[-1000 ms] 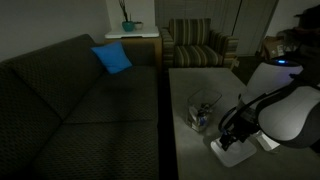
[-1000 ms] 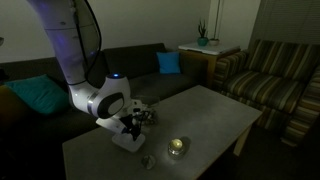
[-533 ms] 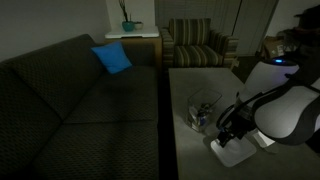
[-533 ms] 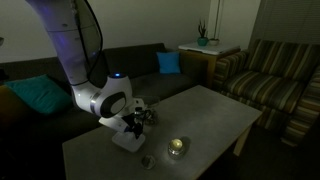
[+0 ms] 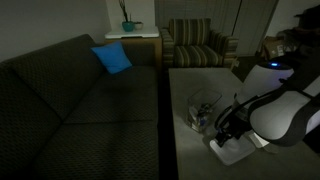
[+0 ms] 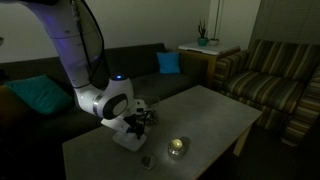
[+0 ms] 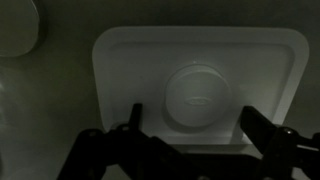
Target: Put the white lid on top of the clear storage jar then press down the button on the lid
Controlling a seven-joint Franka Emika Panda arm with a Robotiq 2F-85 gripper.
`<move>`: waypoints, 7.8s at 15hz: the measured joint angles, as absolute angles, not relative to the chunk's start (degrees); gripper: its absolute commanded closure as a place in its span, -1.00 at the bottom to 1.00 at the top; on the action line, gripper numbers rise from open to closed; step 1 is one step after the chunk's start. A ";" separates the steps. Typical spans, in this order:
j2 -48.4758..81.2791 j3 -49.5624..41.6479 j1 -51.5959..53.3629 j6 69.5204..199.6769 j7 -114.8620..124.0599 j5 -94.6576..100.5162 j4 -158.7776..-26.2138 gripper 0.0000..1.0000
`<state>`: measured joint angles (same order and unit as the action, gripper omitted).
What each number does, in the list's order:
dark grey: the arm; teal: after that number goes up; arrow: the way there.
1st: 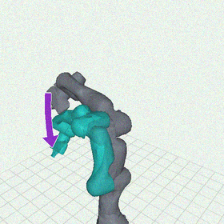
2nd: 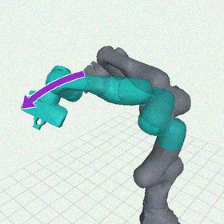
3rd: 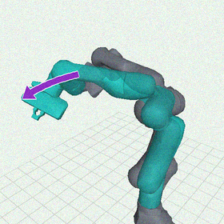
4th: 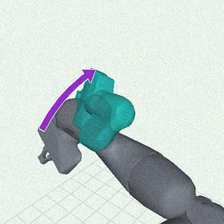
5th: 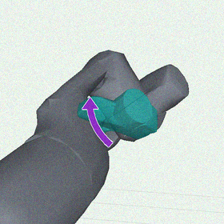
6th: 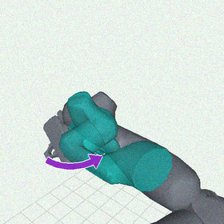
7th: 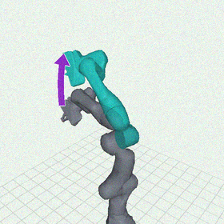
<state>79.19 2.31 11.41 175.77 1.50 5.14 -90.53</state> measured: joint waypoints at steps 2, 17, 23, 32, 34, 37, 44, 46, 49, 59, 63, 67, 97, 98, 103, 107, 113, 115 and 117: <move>79.42 2.29 11.43 175.42 1.50 5.14 -89.85 -1.00; 79.09 1.47 11.45 175.00 1.68 4.98 -87.65 -0.03; 79.11 1.09 11.46 175.17 2.02 4.79 -88.29 -0.83; 76.72 1.11 11.46 175.98 -0.20 5.29 -92.99 -1.00; 75.39 1.12 11.47 175.71 -0.56 5.30 -94.39 -1.00; 73.45 1.53 11.28 174.32 -0.98 5.30 -96.44 -1.00; 72.55 3.78 10.40 169.97 -3.23 5.32 -96.79 -1.00; 72.75 3.76 10.42 169.96 -3.20 5.31 -96.59 -1.00; 73.80 3.62 10.50 169.96 -3.07 5.30 -95.40 -1.00; 78.37 3.35 10.69 168.20 -2.98 5.29 -89.19 -0.22; 77.98 3.39 10.80 168.10 -2.97 5.29 -88.64 0.30; 77.60 3.31 11.01 168.25 -2.49 5.27 -88.95 0.42; 47.12 -9.32 20.19 182.40 4.74 4.60 -118.70 0.42; 46.43 -8.77 20.00 182.40 4.74 4.60 -118.45 0.42; 45.61 -4.16 18.03 180.58 4.60 4.61 -114.13 0.42; 46.60 -0.60 16.23 176.63 4.11 4.61 -109.34 0.42; 48.09 0.03 15.67 175.74 3.90 4.61 -106.99 -0.08; 48.34 0.07 15.63 175.74 3.89 4.61 -106.80 -0.08; 48.37 0.09 15.61 175.74 3.88 4.61 -106.75 -0.08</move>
